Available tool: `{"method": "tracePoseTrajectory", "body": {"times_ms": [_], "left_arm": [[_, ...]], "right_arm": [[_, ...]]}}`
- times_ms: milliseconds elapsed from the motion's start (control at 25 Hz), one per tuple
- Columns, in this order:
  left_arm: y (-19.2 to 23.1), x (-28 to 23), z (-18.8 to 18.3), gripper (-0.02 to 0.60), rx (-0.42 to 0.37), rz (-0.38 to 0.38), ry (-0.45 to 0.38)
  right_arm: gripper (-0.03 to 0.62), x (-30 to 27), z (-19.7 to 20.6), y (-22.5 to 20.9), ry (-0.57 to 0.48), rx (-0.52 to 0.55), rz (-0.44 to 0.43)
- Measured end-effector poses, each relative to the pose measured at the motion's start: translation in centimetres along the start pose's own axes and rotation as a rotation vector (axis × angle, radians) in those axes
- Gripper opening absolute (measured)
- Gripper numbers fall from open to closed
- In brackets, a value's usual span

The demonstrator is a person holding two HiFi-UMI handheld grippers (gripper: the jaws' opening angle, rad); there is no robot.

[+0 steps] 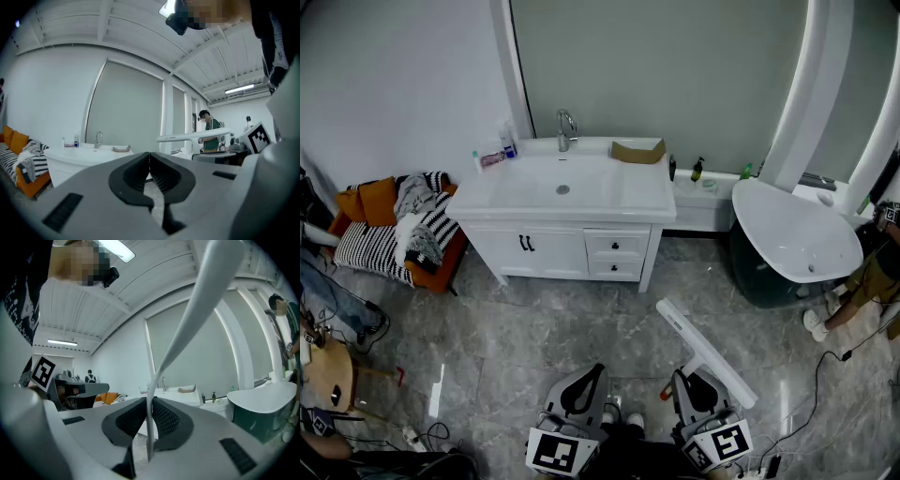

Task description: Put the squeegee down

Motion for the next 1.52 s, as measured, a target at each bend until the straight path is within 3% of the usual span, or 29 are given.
{"method": "tracePoseTrajectory", "body": {"times_ms": [1120,1520], "left_arm": [[-6.3,-1.3,-0.2,0.005,0.025,-0.011,-0.019],[-1.8,-5.6,0.1,0.006,0.024,0.027,-0.020]], "right_arm": [[0.052,3.5,-0.6,-3.6,0.011,-0.041,-0.076],[0.051,-1.6,-0.3,-4.8,0.041,-0.046,-0.047]]}}
Point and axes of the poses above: the fingertips, and each gripper's own axes: x backward along the fingers, y to its left, z out of its underside, the point moved 1 cm from there along x, backward along the fingers, and after that the axes turned 14 degrees about -x, right-handed, at the moved point
